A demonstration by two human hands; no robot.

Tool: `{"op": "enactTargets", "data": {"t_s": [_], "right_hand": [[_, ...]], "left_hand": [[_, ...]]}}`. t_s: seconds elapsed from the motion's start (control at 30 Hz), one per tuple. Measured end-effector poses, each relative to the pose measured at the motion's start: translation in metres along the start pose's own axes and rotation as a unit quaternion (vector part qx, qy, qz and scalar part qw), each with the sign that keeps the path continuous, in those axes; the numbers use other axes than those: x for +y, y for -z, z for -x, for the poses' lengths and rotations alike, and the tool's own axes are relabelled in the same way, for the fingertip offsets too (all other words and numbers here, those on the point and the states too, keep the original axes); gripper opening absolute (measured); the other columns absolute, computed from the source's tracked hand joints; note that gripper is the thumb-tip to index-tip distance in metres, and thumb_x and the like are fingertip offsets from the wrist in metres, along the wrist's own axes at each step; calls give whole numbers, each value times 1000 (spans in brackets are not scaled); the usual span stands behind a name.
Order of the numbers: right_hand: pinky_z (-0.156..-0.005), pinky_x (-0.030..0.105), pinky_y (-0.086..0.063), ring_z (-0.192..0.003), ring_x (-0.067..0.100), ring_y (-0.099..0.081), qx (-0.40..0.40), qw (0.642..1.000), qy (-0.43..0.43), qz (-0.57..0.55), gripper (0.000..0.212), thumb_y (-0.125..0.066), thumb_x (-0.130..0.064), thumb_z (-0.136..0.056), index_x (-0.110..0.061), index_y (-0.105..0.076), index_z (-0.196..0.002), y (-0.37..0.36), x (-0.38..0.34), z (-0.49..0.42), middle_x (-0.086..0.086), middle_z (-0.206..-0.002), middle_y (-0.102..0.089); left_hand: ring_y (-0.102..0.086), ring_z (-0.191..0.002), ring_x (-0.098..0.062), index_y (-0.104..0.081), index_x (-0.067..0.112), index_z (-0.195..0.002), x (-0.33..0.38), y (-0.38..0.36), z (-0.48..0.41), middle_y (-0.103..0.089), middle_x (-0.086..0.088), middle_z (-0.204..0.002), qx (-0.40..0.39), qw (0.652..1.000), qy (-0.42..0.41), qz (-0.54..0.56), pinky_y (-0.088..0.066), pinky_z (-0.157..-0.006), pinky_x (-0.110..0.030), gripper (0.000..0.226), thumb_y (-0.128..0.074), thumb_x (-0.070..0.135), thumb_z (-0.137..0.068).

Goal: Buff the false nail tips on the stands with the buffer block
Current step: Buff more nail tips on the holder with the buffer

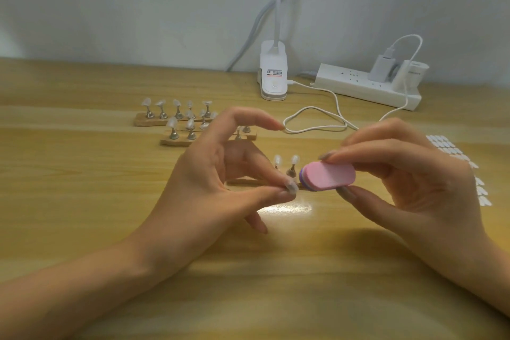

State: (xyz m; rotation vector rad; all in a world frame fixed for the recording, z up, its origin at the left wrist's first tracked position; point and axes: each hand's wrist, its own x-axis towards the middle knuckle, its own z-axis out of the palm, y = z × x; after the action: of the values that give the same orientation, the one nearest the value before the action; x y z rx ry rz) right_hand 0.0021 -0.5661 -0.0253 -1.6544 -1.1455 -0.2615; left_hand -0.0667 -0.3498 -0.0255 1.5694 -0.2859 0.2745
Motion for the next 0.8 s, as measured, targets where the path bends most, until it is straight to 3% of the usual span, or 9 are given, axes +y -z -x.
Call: {"op": "enactTargets", "data": {"t_s": [0.27, 0.47, 0.57, 0.67, 0.8], "right_hand": [[-82, 39, -57, -100, 27, -68, -13, 999, 6, 39, 25, -72, -14, -86, -17, -69, -110, -5, -3, 2, 1, -106, -66], [-81, 40, -55, -99, 24, -68, -6, 998, 13, 62, 25, -73, -16, -86, -20, -70, -110, -8, -6, 1, 0, -106, -66], [-84, 31, -54, -98, 16, -68, -19, 995, 36, 88, 24, -73, -19, -87, -23, -70, -110, -8, -8, 0, -6, -103, -65], [-83, 38, -54, -98, 21, -68, 11, 995, 24, 93, 23, -73, -19, -86, -20, -69, -109, -7, -8, 0, -1, -104, -66], [-85, 29, -53, -98, 14, -67, -17, 994, 41, 98, 24, -74, -17, -86, -22, -69, -109, -8, -8, 0, -5, -102, -66]], "left_hand": [[-67, -59, -10, -58, 29, -116, 1, -3, 0, -72, -5, -71, 3, 1000, -15, -23, -49, -39, -26, 57, -86, 9, -70], [-69, -63, -18, -56, 29, -113, 1, -4, 1, -72, -6, -73, 0, 1000, -17, -22, -48, -39, -26, 52, -84, 14, -72], [-69, -62, -19, -56, 29, -113, 1, -5, 2, -71, -2, -72, -7, 999, -21, -27, -49, -38, -27, 51, -83, 15, -72], [-71, -63, -20, -54, 29, -112, 1, -5, 2, -72, -5, -73, -4, 999, -24, -35, -48, -38, -26, 53, -85, 10, -73], [-66, -55, -17, -54, 29, -112, 1, -6, 3, -72, -4, -72, -8, 999, -25, -34, -49, -39, -27, 52, -83, 17, -72]]}}
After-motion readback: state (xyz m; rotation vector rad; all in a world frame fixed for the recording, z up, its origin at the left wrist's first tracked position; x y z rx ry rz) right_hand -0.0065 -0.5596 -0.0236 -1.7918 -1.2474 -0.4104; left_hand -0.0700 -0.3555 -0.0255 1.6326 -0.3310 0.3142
